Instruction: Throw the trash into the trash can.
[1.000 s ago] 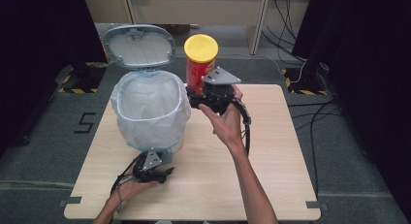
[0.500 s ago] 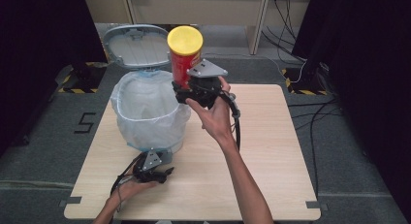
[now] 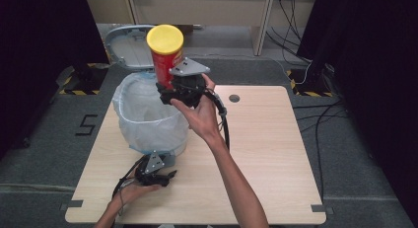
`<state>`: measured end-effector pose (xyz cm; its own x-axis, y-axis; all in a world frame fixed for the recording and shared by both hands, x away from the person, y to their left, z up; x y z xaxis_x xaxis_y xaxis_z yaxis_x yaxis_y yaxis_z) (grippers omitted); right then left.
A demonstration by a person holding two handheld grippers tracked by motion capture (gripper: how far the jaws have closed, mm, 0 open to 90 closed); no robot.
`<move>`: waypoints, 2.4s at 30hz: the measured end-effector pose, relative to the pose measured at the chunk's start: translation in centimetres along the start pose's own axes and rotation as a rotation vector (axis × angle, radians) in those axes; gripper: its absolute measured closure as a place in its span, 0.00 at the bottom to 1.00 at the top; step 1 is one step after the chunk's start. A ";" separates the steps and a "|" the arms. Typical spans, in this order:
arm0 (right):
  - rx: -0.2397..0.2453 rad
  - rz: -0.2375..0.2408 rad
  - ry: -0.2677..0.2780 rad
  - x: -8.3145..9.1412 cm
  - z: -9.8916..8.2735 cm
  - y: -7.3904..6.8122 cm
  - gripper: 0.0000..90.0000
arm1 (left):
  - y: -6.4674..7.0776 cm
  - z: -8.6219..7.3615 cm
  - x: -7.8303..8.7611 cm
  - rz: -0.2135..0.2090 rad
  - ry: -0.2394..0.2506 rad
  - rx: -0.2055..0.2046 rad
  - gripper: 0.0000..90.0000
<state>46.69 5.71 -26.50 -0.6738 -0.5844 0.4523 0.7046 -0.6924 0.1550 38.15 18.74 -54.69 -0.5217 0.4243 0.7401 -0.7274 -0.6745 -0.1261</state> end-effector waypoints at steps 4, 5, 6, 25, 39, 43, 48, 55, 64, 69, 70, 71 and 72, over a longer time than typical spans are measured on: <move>0.012 0.014 -0.019 -0.7 0.0 -0.7 0.28 | 0.0 0.0 0.0 -0.001 0.000 0.000 0.31; 0.017 0.017 -0.022 -0.9 0.0 -0.8 0.28 | 0.0 0.0 0.0 0.000 0.000 0.000 0.31; 0.025 0.020 -0.027 -1.1 0.0 -0.9 0.28 | 0.0 0.0 0.0 0.000 0.000 0.000 0.31; 0.046 0.082 -0.149 -3.9 -1.4 -2.2 0.27 | 0.0 0.0 0.0 -0.002 0.001 -0.002 0.31; 0.046 0.107 -0.170 -4.0 -2.1 -2.1 0.23 | 0.0 0.0 0.0 -0.001 0.001 -0.003 0.31; 0.051 0.093 -0.167 -3.7 -2.1 -1.9 0.25 | 0.0 0.0 0.0 -0.002 0.002 -0.003 0.31; 0.047 0.084 -0.132 -2.8 -1.8 -1.5 0.22 | 0.0 0.0 0.0 -0.002 0.002 -0.003 0.31; 0.018 0.042 -0.109 -0.9 -2.3 0.5 0.22 | -0.1 0.0 0.0 0.005 0.002 -0.014 0.31; -0.037 -0.029 -0.105 2.1 -4.3 4.1 0.22 | -0.1 0.0 0.0 0.005 0.002 -0.013 0.31; -0.053 -0.061 -0.110 3.1 -5.5 5.6 0.22 | -0.1 0.0 0.0 0.005 0.002 -0.013 0.31; -0.058 -0.069 -0.109 3.3 -5.8 5.9 0.22 | -0.1 0.0 0.0 0.006 0.001 -0.014 0.31; -0.060 -0.071 -0.107 3.5 -5.9 6.1 0.22 | -0.1 0.0 0.0 0.006 0.000 -0.015 0.31; -0.064 -0.076 -0.104 3.6 -6.2 6.3 0.22 | -0.1 0.0 0.0 0.006 0.000 -0.015 0.31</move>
<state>47.31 -3.40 -29.31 -0.6953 -0.4846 0.5308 0.6348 -0.7604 0.1373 38.18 18.82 -54.65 -0.5261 0.4203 0.7393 -0.7308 -0.6681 -0.1402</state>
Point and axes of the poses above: each handheld gripper's, and its own axes: x roughly backward along the jaws, z roughly out of its top, y roughly to its right, the point moved 4 cm from there along -x, roughly forward along the jaws, and after that the axes turned 10 degrees about -y, right-handed, at the moved point
